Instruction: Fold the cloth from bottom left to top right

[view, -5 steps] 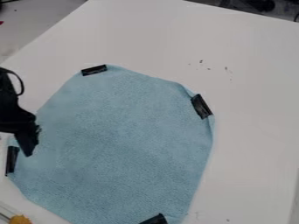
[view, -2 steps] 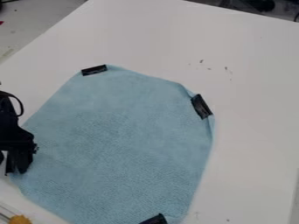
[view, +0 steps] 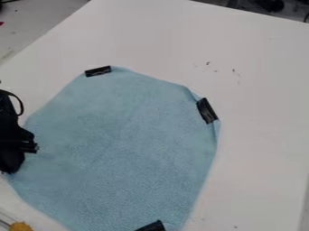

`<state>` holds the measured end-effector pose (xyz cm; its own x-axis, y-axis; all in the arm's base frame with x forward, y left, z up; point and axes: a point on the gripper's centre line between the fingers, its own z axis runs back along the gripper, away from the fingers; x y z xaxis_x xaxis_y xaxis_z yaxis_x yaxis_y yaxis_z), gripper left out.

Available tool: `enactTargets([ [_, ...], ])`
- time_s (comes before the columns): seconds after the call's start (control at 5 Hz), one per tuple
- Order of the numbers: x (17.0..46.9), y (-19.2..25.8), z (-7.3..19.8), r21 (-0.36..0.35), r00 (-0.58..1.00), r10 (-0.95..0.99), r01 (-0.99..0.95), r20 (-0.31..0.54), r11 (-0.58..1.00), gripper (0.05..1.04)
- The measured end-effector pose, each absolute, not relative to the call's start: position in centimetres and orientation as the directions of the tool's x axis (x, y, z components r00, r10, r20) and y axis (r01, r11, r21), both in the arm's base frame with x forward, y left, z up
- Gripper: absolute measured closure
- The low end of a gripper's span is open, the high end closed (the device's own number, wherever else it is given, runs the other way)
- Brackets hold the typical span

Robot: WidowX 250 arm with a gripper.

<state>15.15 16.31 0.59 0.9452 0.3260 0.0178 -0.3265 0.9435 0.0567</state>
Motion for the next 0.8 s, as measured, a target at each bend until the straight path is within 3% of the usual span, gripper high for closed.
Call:
enactTargets([
  [0.2,15.4,16.2,2.1,0.095,0.945,0.324,-0.326,0.031,0.941,0.981],
  [0.6,18.3,13.3,4.9,0.162,0.962,0.268,-0.274,0.056,0.948,1.013],
  [0.8,21.9,10.3,4.2,0.119,0.979,0.191,-0.199,0.074,0.973,1.014],
])
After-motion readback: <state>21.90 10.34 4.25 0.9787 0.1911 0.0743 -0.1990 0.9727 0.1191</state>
